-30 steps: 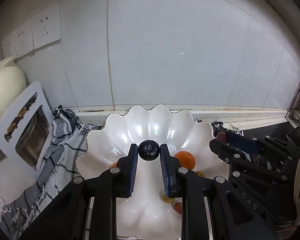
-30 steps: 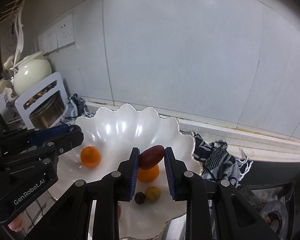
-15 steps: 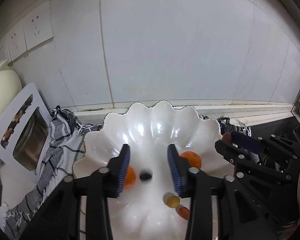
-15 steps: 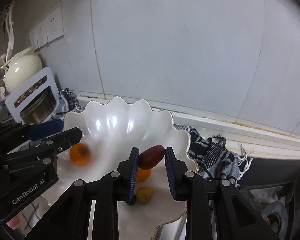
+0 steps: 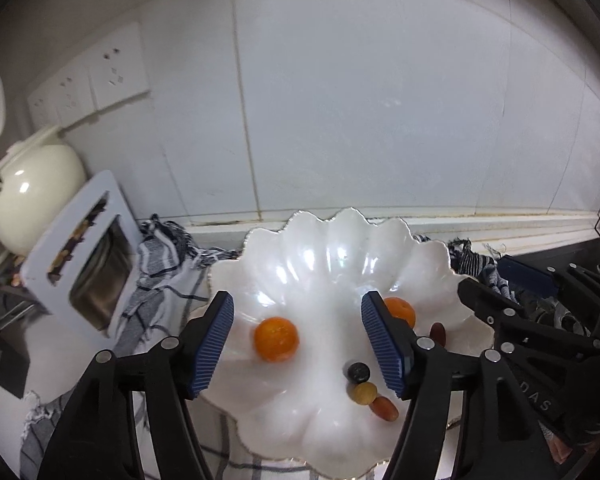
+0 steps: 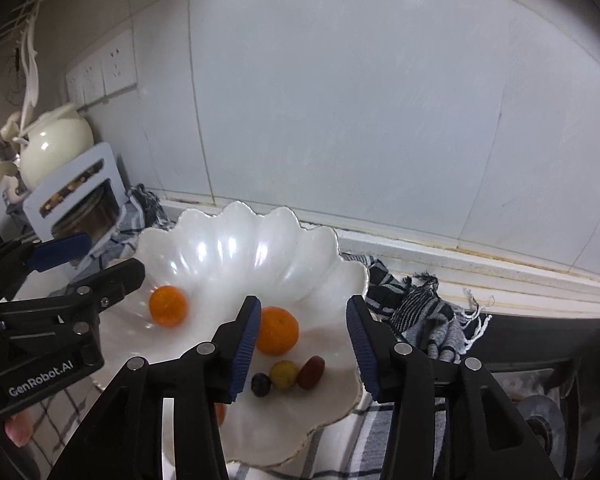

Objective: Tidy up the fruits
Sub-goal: 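Withdraw both tools from the bowl back over the cloth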

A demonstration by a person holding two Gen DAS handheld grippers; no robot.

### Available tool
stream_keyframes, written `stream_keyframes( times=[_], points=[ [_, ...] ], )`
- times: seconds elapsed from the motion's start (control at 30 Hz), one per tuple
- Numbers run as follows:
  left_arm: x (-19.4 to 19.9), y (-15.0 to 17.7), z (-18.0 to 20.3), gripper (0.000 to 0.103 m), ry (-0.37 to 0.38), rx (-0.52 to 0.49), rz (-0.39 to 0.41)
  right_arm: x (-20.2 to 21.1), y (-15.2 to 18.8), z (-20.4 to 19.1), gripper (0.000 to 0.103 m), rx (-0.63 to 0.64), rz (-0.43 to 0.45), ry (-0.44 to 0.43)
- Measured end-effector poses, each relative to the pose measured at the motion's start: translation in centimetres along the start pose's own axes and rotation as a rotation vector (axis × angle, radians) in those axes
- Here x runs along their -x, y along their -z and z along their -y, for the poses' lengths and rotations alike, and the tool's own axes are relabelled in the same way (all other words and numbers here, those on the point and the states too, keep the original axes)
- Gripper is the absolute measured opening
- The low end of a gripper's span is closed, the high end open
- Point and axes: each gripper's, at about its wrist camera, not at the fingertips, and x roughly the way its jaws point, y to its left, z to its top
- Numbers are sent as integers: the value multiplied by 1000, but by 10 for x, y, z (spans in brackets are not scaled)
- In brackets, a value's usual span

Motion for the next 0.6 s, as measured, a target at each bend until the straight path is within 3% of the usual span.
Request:
stream_keyframes(
  times=[0.6],
  points=[
    [104, 22, -2, 80, -66, 27, 158, 91, 13, -10, 46, 57, 162, -67]
  ],
)
